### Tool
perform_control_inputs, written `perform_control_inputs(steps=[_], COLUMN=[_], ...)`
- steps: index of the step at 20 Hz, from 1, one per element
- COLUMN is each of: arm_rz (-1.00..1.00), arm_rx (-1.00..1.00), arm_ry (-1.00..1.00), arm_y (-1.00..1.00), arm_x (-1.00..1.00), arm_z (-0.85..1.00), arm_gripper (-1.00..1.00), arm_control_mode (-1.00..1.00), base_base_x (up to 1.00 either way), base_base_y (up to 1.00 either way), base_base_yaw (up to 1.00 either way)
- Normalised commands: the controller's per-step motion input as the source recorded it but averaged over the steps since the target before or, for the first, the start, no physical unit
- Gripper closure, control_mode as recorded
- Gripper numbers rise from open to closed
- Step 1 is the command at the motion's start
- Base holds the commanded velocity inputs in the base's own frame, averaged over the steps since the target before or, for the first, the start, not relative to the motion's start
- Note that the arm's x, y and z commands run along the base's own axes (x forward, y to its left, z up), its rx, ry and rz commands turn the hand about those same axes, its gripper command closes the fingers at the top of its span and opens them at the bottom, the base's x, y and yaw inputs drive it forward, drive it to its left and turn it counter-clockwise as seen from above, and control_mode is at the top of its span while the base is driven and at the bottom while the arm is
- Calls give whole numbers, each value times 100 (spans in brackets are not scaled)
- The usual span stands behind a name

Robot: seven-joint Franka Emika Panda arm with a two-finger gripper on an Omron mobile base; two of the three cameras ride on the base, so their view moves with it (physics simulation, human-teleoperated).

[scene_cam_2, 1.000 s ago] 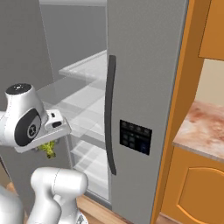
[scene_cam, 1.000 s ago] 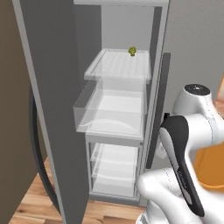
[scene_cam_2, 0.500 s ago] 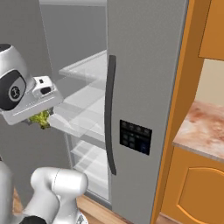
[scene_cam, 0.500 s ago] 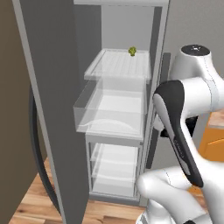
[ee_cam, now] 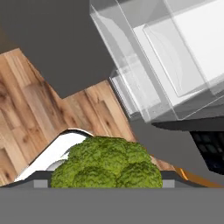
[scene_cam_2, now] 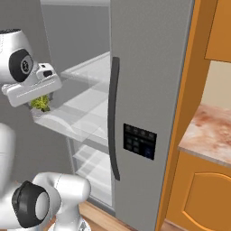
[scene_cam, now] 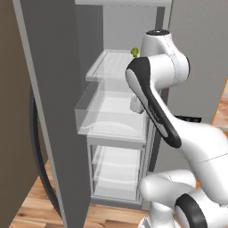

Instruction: Place the broccoli and cucumber inside the fridge drawer. Close the drawer after placing the vegetables.

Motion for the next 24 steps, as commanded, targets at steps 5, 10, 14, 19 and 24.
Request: perform_control_inputs(steps=[5, 10, 14, 19, 24], arm_rz=[5, 4, 3, 3, 1], arm_rx=[1, 0, 0, 0, 0], arm_ry=[0, 0, 2, 3, 5], arm_y=[0, 0, 3, 1, 2], arm_x=[86, 81, 89, 86, 73], arm_z=[-32, -61, -37, -31, -34], arm_gripper=[100, 100, 100, 100, 100], arm_control_mode=[-100, -100, -100, -100, -100], base_base_x=[0, 0, 0, 0, 0], base_base_y=[0, 0, 0, 0, 0], base_base_yaw=[0, 0, 0, 0, 0])
